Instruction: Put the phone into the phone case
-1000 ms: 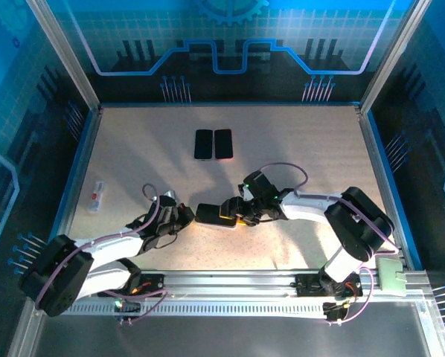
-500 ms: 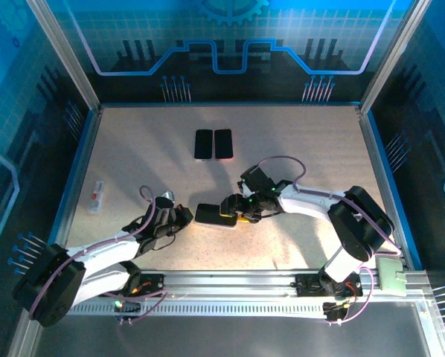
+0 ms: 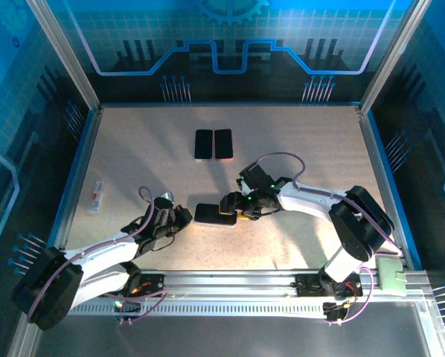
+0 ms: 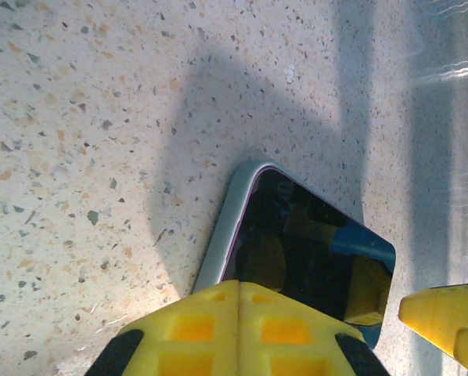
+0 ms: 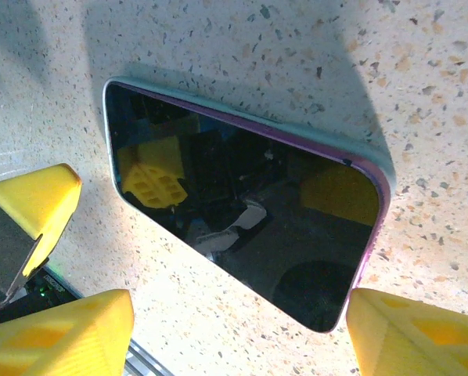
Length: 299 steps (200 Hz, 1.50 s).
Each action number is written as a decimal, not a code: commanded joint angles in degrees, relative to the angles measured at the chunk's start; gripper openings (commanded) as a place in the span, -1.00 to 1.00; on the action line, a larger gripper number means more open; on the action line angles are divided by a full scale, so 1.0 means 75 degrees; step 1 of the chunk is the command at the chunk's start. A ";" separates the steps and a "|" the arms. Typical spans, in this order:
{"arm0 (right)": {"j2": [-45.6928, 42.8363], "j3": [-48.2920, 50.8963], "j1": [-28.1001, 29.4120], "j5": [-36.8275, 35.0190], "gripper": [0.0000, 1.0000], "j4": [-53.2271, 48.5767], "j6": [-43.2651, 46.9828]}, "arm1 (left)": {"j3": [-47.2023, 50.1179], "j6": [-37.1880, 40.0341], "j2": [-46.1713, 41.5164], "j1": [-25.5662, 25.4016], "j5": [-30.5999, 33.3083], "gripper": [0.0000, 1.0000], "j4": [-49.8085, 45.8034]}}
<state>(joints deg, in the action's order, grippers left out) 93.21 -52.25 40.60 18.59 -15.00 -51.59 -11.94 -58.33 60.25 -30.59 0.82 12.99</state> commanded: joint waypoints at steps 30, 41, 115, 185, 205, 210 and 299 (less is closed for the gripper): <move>-0.0230 -0.0421 0.0036 -0.0300 0.43 -0.0659 0.0778 | -0.0067 0.0158 -0.0009 -0.0046 0.0164 -1.00 -0.0404; -0.0385 -0.0455 0.0041 -0.0458 0.38 -0.0822 0.1020 | -0.0160 0.0203 0.0043 -0.0040 0.0160 -1.00 -0.0487; -0.1128 0.0754 -0.0011 -0.0945 -1.00 -0.0499 0.1843 | -0.0693 0.0421 0.0817 -0.0082 0.0429 -1.00 -0.0480; -0.1211 0.0908 0.0033 -0.1213 -1.00 -0.0715 0.2342 | -0.0838 0.0164 0.1805 -0.0128 0.0486 -1.00 0.0025; -0.1181 0.0852 0.0081 -0.1238 -1.00 -0.0742 0.2414 | -0.0958 0.0182 0.1957 -0.0146 0.0515 -1.00 0.0023; -0.1158 0.0809 0.0085 -0.1231 -1.00 -0.0742 0.2425 | -0.0984 0.0183 0.1972 -0.0151 0.0523 -1.00 0.0008; -0.0204 0.0089 0.0341 -0.1119 -1.00 -0.0870 0.2612 | -0.1210 0.0242 0.1710 -0.0141 0.0671 -1.00 -0.0484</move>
<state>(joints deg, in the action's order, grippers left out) 89.67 -48.95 42.04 10.48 -20.08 -33.15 -20.23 -56.93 74.19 -31.29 4.62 10.79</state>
